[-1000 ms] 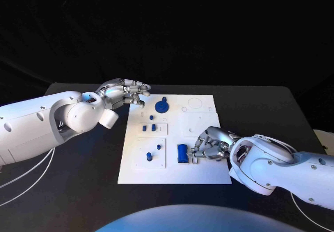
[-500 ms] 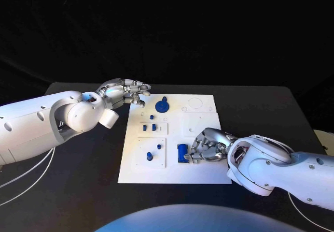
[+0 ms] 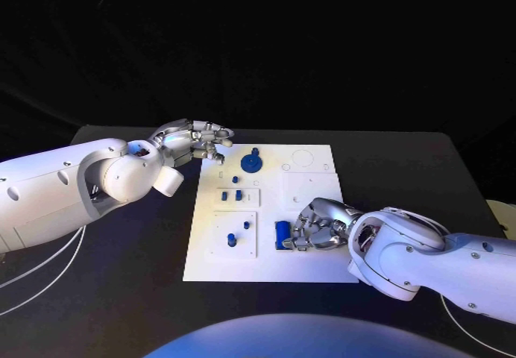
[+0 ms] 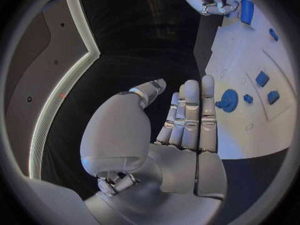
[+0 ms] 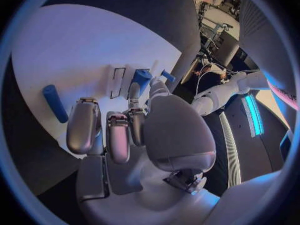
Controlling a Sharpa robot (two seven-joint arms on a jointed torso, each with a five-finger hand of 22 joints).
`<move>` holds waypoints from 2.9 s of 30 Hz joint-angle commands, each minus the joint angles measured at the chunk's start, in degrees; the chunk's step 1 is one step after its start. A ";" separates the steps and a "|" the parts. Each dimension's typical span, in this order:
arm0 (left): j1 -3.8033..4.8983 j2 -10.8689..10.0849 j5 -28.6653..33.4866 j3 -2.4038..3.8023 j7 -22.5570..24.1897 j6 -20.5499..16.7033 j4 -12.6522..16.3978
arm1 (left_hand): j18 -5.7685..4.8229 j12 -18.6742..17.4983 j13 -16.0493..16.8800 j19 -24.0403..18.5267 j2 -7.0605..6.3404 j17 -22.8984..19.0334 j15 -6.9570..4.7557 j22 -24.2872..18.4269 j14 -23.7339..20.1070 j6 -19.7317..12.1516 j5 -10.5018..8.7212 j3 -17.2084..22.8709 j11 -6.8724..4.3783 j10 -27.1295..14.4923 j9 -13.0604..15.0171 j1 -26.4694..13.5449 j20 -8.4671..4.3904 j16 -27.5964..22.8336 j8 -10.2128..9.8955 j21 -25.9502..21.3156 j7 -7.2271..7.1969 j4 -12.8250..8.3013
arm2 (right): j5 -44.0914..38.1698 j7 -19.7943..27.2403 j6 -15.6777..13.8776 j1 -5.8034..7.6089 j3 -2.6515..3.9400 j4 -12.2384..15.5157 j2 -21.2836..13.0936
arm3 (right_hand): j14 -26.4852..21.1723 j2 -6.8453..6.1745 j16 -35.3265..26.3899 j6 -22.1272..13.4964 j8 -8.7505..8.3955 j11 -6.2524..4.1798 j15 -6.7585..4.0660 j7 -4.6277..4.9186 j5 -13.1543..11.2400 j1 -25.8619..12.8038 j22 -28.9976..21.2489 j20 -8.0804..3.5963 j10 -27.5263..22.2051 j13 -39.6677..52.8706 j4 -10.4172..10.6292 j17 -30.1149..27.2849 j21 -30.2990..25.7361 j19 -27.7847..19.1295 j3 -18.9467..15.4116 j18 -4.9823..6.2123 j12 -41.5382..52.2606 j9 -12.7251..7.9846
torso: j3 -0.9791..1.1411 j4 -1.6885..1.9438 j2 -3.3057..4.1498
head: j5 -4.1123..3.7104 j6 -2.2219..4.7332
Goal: Assemble the parts on the task board
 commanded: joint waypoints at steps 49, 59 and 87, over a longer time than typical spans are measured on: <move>0.03 -0.54 0.36 0.02 0.35 0.54 0.36 | 0.59 0.29 -0.11 0.52 -0.07 -0.08 0.27 -0.12 -0.33 -0.64 0.15 -0.13 -0.03 -0.50 0.10 -0.30 -0.02 -0.14 0.42 -0.35 -0.06 0.27 | -8.98 -0.27 -5.35 1.63 -0.01 0.62 -11.75 | 5.60 -0.13 0.19 -4.20 -4.78 1.62 0.91 2.06 0.32 3.00 8.47 0.61 -1.19 2.50 0.26 13.35 -1.57 0.44 -2.16 -0.75 -2.15 -2.18 | 0.01 -0.15 -0.10 | -1.93 0.24; 0.01 -0.51 0.36 -0.04 0.38 0.61 0.26 | 0.59 0.29 -0.11 0.52 -0.07 -0.08 0.27 -0.12 -0.33 -0.64 0.15 -0.13 -0.03 -0.50 0.10 -0.30 -0.02 -0.14 0.42 -0.35 -0.06 0.27 | -11.17 -0.91 -5.21 -0.83 -0.33 0.62 -13.70 | 5.56 -0.47 0.13 -3.00 -4.63 1.63 1.02 1.96 0.36 2.91 8.35 0.84 -1.69 1.72 0.31 13.18 -2.09 0.32 -2.79 -0.63 -2.97 -2.38 | 0.08 -0.24 -0.14 | -2.39 0.27; 0.00 -0.84 0.35 -0.17 0.17 0.73 0.30 | 0.58 0.33 -0.14 0.56 -0.09 -0.09 0.27 -0.15 -0.33 -0.69 0.15 -0.17 -0.03 -0.51 0.10 -0.34 -0.02 -0.13 0.53 -0.43 -0.05 0.33 | -12.95 -1.23 -3.09 -4.54 -0.44 -3.14 -8.78 | 5.60 0.97 0.16 -0.74 -5.45 0.86 0.40 1.09 1.09 10.57 8.58 0.45 -1.22 2.39 -0.07 13.34 -1.89 0.53 -1.58 -0.66 -2.49 -3.54 | 0.03 -0.13 -0.10 | -2.01 0.17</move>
